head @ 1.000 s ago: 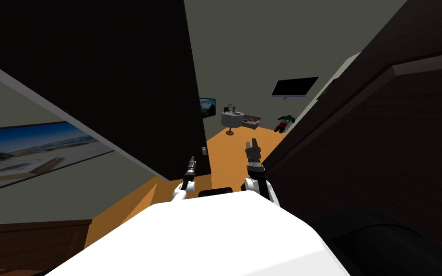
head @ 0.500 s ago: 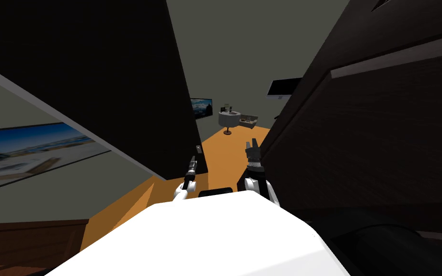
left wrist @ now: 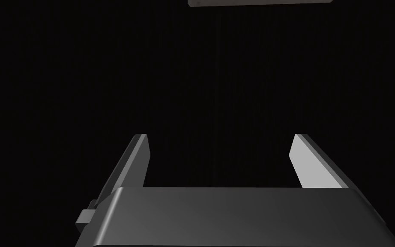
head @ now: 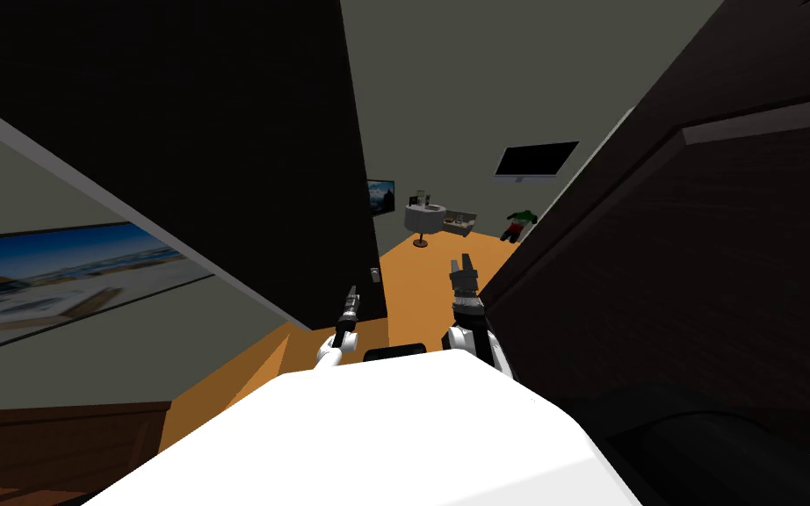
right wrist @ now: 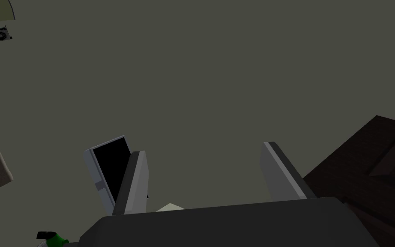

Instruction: Push the door open

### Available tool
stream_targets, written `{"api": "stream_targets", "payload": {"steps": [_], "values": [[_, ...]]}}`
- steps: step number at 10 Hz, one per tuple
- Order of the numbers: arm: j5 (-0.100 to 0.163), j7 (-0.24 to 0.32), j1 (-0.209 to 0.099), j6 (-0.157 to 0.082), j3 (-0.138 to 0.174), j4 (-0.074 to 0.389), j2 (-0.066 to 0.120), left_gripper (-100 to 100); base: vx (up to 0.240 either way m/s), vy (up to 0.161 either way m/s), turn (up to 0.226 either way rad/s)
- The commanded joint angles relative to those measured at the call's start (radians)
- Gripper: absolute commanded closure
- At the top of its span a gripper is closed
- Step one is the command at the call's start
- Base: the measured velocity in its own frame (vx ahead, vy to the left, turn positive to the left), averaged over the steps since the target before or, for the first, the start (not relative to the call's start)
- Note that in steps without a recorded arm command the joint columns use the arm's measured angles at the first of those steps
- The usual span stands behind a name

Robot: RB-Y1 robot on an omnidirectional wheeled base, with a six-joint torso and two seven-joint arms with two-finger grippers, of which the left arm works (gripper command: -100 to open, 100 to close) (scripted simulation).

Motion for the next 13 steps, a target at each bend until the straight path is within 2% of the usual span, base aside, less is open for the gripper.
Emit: {"api": "stream_targets", "payload": {"steps": [1,8,13], "values": [[0.003,-0.002,0.000,-0.002,-0.003,0.002,0.009,-100,0.052,0.211,0.017],[0.028,-0.013,-0.002,-0.004,-0.032,0.007,0.070,-100,0.075,0.184,0.027],[0.065,-0.030,-0.004,-0.008,-0.076,0.015,0.119,-100,0.100,0.136,0.036]]}}
